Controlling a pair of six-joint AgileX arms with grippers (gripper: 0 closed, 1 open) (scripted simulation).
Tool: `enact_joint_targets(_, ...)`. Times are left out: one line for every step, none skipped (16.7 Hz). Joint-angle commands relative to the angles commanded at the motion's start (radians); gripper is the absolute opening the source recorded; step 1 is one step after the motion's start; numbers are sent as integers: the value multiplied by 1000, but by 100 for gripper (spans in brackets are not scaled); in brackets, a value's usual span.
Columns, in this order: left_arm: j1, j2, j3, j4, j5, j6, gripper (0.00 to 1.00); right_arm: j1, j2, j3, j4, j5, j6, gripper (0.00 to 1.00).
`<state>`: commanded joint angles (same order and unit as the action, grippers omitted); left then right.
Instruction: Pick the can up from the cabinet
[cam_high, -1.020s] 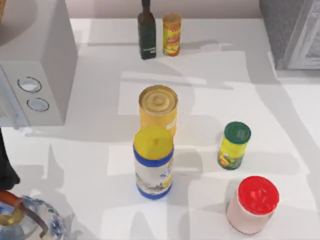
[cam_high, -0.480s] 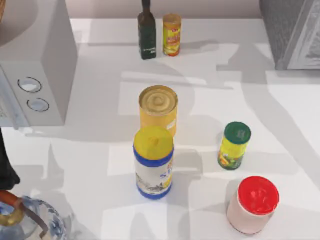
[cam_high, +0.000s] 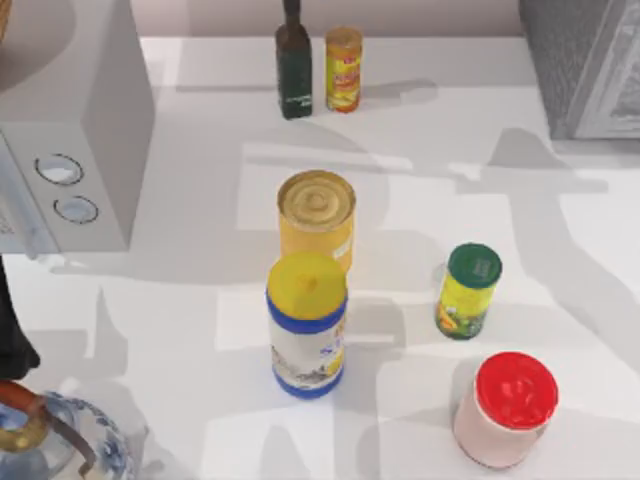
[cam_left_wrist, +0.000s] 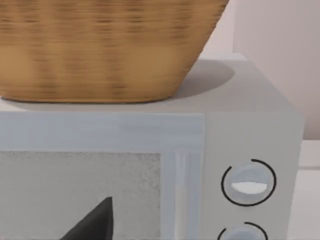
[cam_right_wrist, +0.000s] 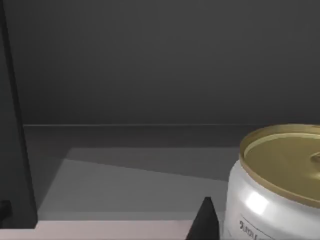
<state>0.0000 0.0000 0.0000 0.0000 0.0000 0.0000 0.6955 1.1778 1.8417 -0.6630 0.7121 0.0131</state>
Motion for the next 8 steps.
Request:
enact_joint_targets(0, 0, 0, 0, 0, 0, 100, -4, 2, -2, 3, -2, 1, 0)
enact_joint_targets(0, 0, 0, 0, 0, 0, 100, -4, 1, -2, 3, -2, 1, 0)
enact_joint_targets(0, 0, 0, 0, 0, 0, 100, -8, -4, -13, 5, -6, 1, 0)
enact_joint_targets(0, 0, 0, 0, 0, 0, 100, -16, -15, -34, 10, -14, 0, 0)
enact_joint_targets(0, 0, 0, 0, 0, 0, 100, -28, -32, -65, 18, -27, 0, 0)
enact_joint_targets(0, 0, 0, 0, 0, 0, 100, -44, -56, -108, 30, -42, -1, 0)
enact_joint_targets(0, 0, 0, 0, 0, 0, 100, -64, -87, -161, 46, -62, -1, 0)
enact_joint_targets(0, 0, 0, 0, 0, 0, 100, -87, -123, -224, 66, -84, -2, 0)
